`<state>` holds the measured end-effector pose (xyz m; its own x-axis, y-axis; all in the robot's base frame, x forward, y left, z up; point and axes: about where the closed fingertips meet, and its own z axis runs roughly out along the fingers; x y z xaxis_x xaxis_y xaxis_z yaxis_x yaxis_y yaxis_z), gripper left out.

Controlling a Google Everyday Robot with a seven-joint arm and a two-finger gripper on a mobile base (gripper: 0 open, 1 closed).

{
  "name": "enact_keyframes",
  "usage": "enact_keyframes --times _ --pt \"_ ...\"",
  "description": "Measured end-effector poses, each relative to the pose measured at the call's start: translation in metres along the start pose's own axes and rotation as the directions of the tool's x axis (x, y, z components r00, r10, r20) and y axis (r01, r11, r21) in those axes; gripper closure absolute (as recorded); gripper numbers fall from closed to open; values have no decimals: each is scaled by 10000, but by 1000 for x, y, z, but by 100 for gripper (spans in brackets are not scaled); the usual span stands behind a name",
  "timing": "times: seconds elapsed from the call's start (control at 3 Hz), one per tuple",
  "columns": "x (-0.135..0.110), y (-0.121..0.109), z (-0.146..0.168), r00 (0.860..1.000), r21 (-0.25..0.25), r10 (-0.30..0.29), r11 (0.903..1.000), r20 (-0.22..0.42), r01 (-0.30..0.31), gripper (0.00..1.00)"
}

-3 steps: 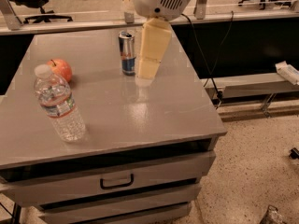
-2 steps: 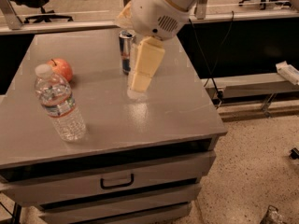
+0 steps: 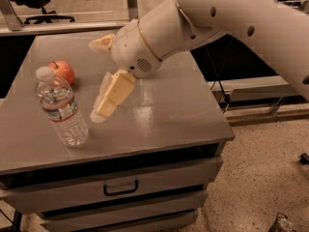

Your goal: Knock water bottle over

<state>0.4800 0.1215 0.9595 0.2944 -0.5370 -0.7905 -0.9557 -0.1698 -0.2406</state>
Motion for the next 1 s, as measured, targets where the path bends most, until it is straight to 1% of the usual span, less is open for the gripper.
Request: enact_keyframes --times 0.33,0.67,1.0 --pt "-8 -2 31 9902 -240 304 9993 1366 -274 0" --pt "-10 6 56 9625 -795 994 9935 2524 -818 0" --pt "-15 18 75 9116 -1464 1766 9806 3711 -1304 0"
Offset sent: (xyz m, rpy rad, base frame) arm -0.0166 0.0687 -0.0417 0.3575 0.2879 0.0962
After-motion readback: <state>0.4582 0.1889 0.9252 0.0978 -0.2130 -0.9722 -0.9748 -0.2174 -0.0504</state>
